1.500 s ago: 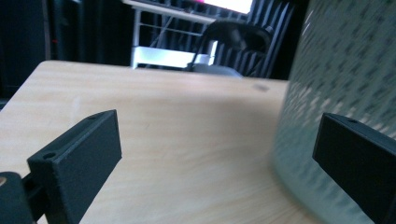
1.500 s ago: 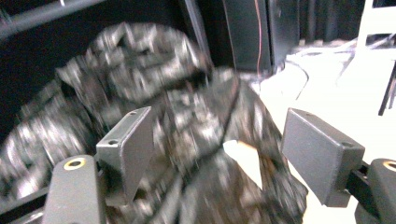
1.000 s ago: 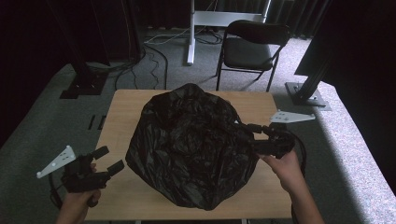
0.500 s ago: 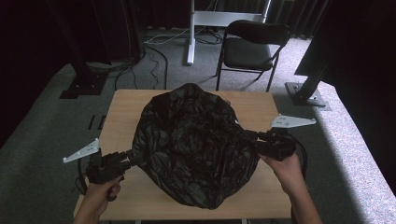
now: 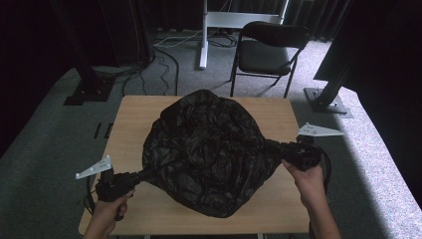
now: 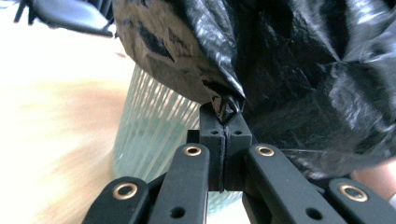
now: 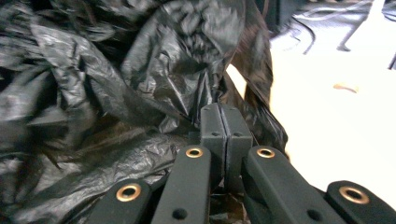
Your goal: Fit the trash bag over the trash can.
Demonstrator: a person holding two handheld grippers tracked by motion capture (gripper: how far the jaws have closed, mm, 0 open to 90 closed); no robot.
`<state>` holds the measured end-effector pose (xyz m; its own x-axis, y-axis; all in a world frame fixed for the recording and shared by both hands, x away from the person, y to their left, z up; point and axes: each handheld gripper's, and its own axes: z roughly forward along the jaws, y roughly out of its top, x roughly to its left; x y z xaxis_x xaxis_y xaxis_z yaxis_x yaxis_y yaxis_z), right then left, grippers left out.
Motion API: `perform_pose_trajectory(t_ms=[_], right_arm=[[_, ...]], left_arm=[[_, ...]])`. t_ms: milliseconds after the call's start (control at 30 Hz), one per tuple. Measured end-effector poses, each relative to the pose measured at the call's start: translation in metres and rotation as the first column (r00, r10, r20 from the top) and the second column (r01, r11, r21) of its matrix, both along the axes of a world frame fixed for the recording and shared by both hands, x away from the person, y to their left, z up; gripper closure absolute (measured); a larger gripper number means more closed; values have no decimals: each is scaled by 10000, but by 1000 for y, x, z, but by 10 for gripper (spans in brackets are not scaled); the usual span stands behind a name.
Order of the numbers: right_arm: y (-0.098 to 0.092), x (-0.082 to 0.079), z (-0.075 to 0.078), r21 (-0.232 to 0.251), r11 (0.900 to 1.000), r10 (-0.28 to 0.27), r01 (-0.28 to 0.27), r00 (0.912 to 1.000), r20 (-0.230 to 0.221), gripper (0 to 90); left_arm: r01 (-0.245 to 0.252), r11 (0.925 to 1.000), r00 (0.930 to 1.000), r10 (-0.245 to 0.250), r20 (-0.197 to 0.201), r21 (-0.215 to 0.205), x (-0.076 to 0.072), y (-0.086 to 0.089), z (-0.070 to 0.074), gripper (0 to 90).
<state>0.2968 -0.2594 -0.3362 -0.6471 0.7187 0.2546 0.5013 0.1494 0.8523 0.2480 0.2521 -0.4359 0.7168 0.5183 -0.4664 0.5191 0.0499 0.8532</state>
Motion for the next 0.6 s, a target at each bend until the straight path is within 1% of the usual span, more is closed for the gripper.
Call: perform_pose_trajectory(t_ms=[33, 67, 100, 200, 233, 267, 333, 367, 467, 533, 600], right_arm=[[-1, 2, -5, -6, 9999, -104, 104, 9999, -86, 896], [-2, 3, -7, -82, 9997, -217, 215, 9997, -152, 895], [-2, 4, -12, -281, 9990, -353, 346, 9991, -228, 896], [-2, 9, -27, -469, 9974, -564, 539, 9970, -532, 895], [-2, 12, -33, -477, 9969, -655, 622, 9954, -700, 895], [-2, 15, -40, -463, 9967, -698, 661, 9941, -828, 896], [-3, 20, -56, -445, 9957, -855, 809, 9896, -1154, 895], [-3, 22, -62, -428, 9956, -882, 834, 9883, -1248, 895], [-3, 28, -81, -507, 9933, -1101, 1035, 9824, -1507, 895], [-3, 31, -93, -490, 9916, -1266, 1199, 9768, -1727, 895], [-3, 33, -105, -624, 9887, -1452, 1360, 9730, -1795, 895]], left_arm=[[-2, 10000, 9999, 2, -107, 58, 0, 0, -3, 894], [27, 9998, 9996, -21, -277, 204, 0, 0, -8, 894], [2, 9998, 9992, 6, -397, 199, 1, 0, -13, 894], [-19, 9999, 9968, 32, -803, 165, 2, 0, -27, 893], [-59, 9998, 9957, 74, -922, 168, 3, 0, -33, 893], [-59, 9998, 9957, 74, -922, 168, 3, 0, -33, 893], [-104, 9996, 9923, 134, -1231, 255, 5, -1, -48, 893], [-136, 9996, 9910, 168, -1326, 255, 5, -2, -52, 893], [-202, 9984, 9871, 284, -1575, 535, 7, -3, -60, 893], [-253, 9961, 9840, 397, -1736, 843, 8, -4, -65, 892], [-206, 9947, 9795, 402, -1973, 1003, 10, -4, -71, 892]])
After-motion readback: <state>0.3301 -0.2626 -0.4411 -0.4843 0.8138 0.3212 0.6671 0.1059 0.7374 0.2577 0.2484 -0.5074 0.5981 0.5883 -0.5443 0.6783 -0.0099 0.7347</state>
